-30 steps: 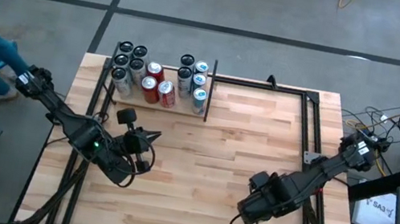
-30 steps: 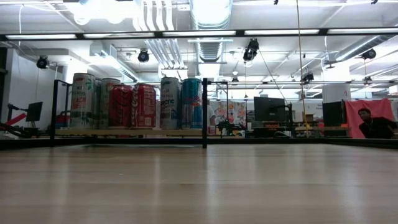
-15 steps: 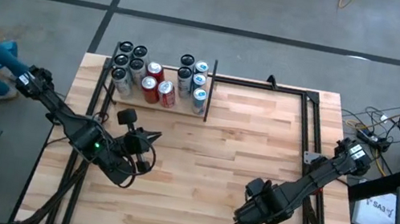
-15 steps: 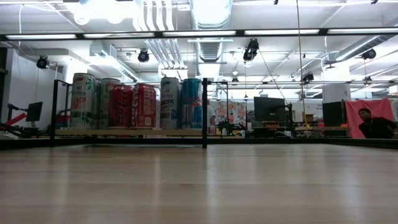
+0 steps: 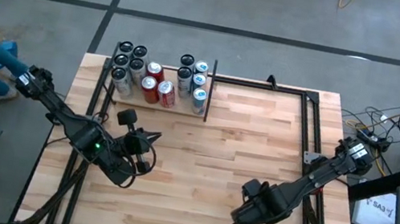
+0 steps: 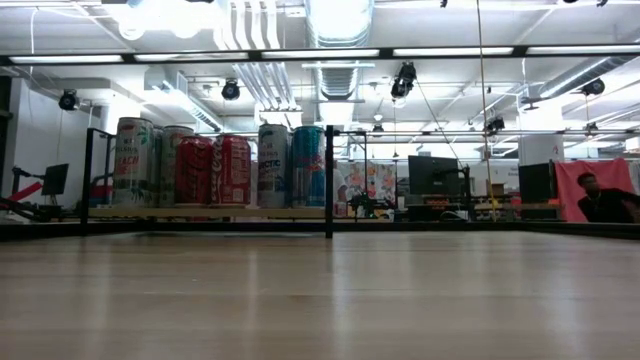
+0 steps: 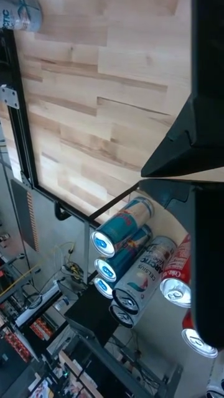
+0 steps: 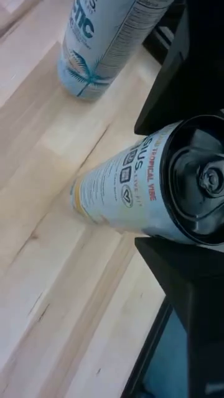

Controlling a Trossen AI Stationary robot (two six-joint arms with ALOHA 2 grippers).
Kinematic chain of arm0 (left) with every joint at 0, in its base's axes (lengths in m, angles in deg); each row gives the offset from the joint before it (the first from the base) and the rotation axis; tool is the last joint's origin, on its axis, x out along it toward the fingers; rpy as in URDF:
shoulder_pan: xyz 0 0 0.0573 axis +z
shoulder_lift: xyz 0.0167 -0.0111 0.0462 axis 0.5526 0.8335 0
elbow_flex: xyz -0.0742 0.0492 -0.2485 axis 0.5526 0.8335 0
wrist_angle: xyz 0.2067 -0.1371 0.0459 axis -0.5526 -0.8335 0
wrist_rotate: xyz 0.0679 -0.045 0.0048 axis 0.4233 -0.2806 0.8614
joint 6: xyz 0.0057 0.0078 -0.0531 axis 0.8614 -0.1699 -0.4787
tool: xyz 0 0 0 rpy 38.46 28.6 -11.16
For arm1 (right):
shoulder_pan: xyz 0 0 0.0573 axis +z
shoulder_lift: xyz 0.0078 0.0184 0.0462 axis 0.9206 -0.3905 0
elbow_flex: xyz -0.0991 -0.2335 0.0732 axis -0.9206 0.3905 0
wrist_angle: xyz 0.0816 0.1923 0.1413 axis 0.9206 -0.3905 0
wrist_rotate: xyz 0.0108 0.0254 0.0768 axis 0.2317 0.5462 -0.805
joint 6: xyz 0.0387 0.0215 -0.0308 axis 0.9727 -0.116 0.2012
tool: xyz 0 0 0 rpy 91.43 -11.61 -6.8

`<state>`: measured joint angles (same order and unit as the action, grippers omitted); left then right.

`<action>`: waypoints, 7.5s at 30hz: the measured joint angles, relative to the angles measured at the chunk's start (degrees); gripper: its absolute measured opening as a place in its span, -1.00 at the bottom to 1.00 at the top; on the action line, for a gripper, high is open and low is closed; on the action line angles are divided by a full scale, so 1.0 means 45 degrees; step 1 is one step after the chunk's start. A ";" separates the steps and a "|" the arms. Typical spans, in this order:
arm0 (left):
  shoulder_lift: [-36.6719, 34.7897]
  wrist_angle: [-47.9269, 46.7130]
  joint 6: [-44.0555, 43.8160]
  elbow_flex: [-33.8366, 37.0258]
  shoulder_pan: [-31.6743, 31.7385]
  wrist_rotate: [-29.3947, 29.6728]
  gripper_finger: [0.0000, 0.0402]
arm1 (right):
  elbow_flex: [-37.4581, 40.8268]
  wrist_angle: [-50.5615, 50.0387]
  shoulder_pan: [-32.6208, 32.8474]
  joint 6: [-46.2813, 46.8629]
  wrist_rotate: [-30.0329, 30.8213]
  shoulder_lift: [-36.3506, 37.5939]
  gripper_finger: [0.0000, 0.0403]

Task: Place canned beverage on shelf
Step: Put the white and yellow soda can on the shelf aligned with the other white and yellow soda cans

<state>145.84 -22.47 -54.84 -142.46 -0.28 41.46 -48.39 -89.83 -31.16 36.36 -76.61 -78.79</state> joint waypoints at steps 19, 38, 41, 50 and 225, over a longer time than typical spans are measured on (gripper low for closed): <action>0.0005 0.0614 -0.0138 0.0746 0.0000 0.0002 -1.00 | 0.0564 0.0225 -0.0252 0.0223 0.1914 0.0182 0.15; 0.0041 0.9142 0.4051 0.3909 0.0001 -0.1944 -0.72 | -0.1278 0.4020 -0.2646 -0.5171 0.5546 0.0242 0.15; 0.0259 1.0779 0.5109 0.4199 0.0010 -0.2902 -0.51 | -0.1278 0.5277 -0.3085 -0.6348 0.5633 0.0161 0.15; 0.1814 1.2744 0.5755 0.4527 0.0039 -0.3103 0.21 | -0.1278 0.6661 -0.3956 -0.8315 0.6377 0.0050 0.15; 0.2783 2.6832 1.2117 0.7172 0.2371 -0.1836 0.57 | 0.0276 1.4124 -0.5003 -2.2082 0.9670 -0.0630 0.18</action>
<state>158.37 98.28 -0.31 -110.19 10.39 33.20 -47.14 -26.27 -53.67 -63.00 -33.09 -81.62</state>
